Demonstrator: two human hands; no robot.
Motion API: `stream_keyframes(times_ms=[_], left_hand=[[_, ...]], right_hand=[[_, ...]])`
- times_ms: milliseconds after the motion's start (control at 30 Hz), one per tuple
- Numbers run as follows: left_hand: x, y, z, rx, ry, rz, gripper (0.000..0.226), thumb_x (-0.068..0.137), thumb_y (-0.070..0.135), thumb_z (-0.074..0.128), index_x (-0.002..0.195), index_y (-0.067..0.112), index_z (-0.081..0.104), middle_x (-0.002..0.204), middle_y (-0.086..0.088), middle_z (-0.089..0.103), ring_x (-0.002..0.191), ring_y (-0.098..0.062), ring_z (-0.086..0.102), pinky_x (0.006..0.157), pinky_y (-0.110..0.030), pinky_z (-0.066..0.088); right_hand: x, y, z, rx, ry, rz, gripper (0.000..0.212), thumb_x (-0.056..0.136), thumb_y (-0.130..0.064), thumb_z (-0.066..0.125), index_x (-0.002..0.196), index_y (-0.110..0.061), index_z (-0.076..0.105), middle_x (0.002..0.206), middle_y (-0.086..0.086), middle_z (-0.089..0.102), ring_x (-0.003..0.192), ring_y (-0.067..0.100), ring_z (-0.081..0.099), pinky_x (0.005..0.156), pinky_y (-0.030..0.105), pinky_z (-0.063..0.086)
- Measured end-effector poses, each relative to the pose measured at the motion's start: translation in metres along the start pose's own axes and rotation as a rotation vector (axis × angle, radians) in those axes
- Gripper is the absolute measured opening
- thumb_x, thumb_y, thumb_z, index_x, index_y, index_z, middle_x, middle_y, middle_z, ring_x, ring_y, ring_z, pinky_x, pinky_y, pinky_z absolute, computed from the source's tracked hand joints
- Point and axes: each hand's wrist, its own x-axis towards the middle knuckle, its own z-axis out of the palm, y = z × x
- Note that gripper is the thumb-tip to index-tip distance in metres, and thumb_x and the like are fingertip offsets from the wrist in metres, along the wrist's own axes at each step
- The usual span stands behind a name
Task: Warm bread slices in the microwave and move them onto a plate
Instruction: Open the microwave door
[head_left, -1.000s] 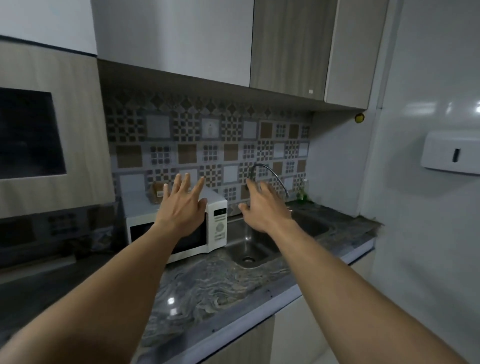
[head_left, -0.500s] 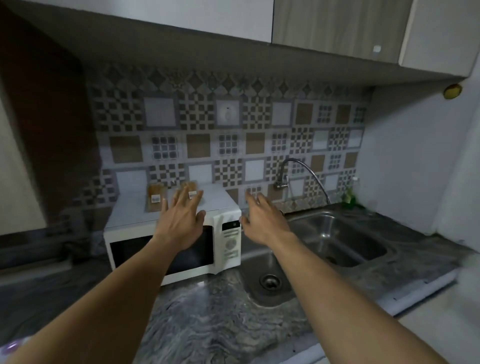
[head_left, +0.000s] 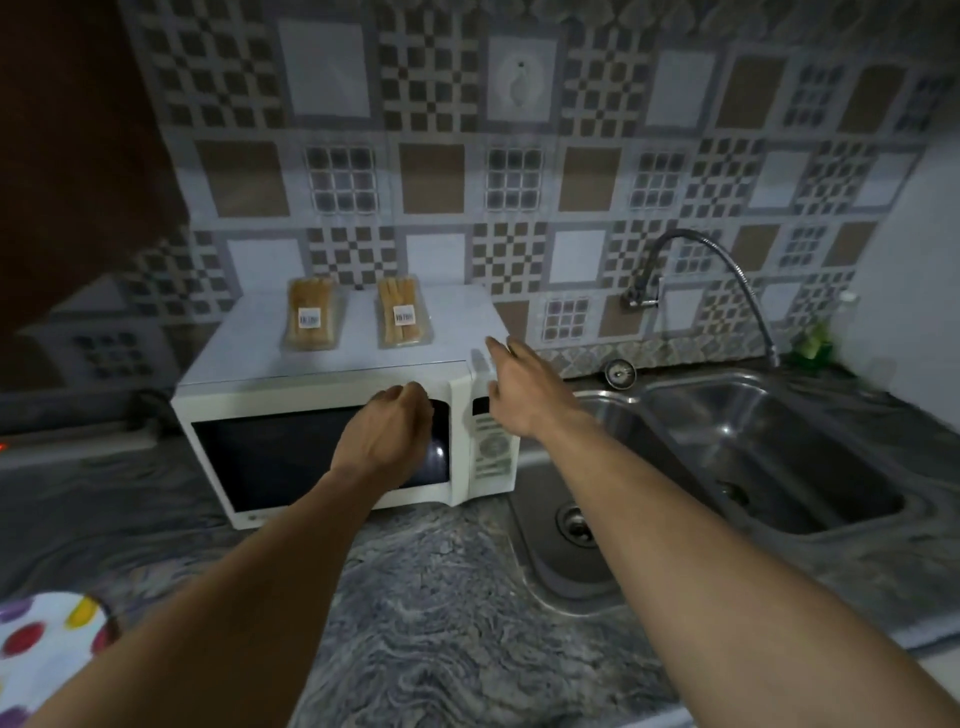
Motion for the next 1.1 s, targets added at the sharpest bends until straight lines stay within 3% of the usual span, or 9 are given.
stream_keyframes(times_ms=[167, 267, 400, 533, 633, 900, 1100], left_hand=[[0.013, -0.007, 0.036, -0.182, -0.1, -0.072, 0.021, 0.095, 0.026, 0.056, 0.102, 0.01, 0.066, 0.087, -0.012, 0.074, 0.079, -0.033, 0.067, 0.068, -0.041, 0.054], [0.017, -0.004, 0.053, -0.241, -0.138, -0.094, 0.021, 0.099, 0.028, 0.051, 0.099, 0.01, 0.062, 0.071, -0.01, 0.069, 0.061, -0.029, 0.062, 0.055, -0.037, 0.047], [0.024, 0.003, 0.073, -0.321, -0.122, -0.234, 0.033, 0.102, 0.035, 0.047, 0.078, 0.012, 0.049, 0.058, -0.007, 0.056, 0.051, -0.025, 0.054, 0.049, -0.034, 0.038], [0.026, 0.014, 0.089, -0.398, -0.104, -0.397, 0.037, 0.102, 0.03, 0.049, 0.069, 0.013, 0.044, 0.059, -0.005, 0.05, 0.052, -0.019, 0.047, 0.053, -0.03, 0.034], [0.027, 0.019, 0.092, -0.407, -0.088, -0.469, 0.042, 0.103, 0.027, 0.048, 0.064, 0.013, 0.041, 0.058, -0.005, 0.047, 0.052, -0.016, 0.042, 0.053, -0.03, 0.032], [0.023, 0.03, 0.093, -0.377, -0.046, -0.555, 0.046, 0.102, 0.024, 0.051, 0.06, 0.013, 0.039, 0.056, -0.002, 0.042, 0.052, -0.016, 0.039, 0.047, -0.024, 0.03], [0.024, 0.03, 0.093, -0.34, -0.036, -0.556, 0.044, 0.103, 0.022, 0.05, 0.06, 0.014, 0.041, 0.058, -0.001, 0.045, 0.05, -0.01, 0.039, 0.04, -0.013, 0.03]], right_hand=[[0.031, 0.01, 0.022, -0.038, -0.008, -0.041, 0.053, 0.098, -0.008, 0.049, 0.15, -0.005, 0.038, 0.156, 0.018, 0.032, 0.145, 0.031, 0.028, 0.117, 0.046, 0.029], [0.035, 0.019, 0.034, -0.063, -0.018, -0.084, 0.051, 0.1, -0.009, 0.048, 0.15, -0.008, 0.041, 0.153, 0.017, 0.039, 0.141, 0.031, 0.036, 0.114, 0.043, 0.034], [0.044, 0.031, 0.037, -0.095, 0.063, -0.15, 0.043, 0.101, -0.011, 0.049, 0.143, -0.012, 0.051, 0.135, 0.014, 0.056, 0.12, 0.035, 0.056, 0.093, 0.039, 0.049], [0.049, 0.041, 0.04, -0.104, 0.033, -0.197, 0.045, 0.103, -0.012, 0.048, 0.148, -0.013, 0.045, 0.145, 0.015, 0.049, 0.126, 0.035, 0.052, 0.097, 0.039, 0.047], [0.05, 0.043, 0.04, -0.104, 0.053, -0.192, 0.046, 0.103, -0.01, 0.048, 0.149, -0.017, 0.045, 0.141, 0.013, 0.051, 0.123, 0.032, 0.055, 0.094, 0.04, 0.049], [0.049, 0.044, 0.036, -0.072, 0.055, -0.204, 0.043, 0.1, -0.007, 0.053, 0.143, -0.015, 0.053, 0.138, 0.015, 0.054, 0.119, 0.031, 0.058, 0.097, 0.041, 0.051], [0.049, 0.045, 0.033, -0.045, 0.067, -0.202, 0.045, 0.1, -0.007, 0.054, 0.144, -0.018, 0.052, 0.139, 0.012, 0.056, 0.12, 0.029, 0.059, 0.098, 0.039, 0.049]])
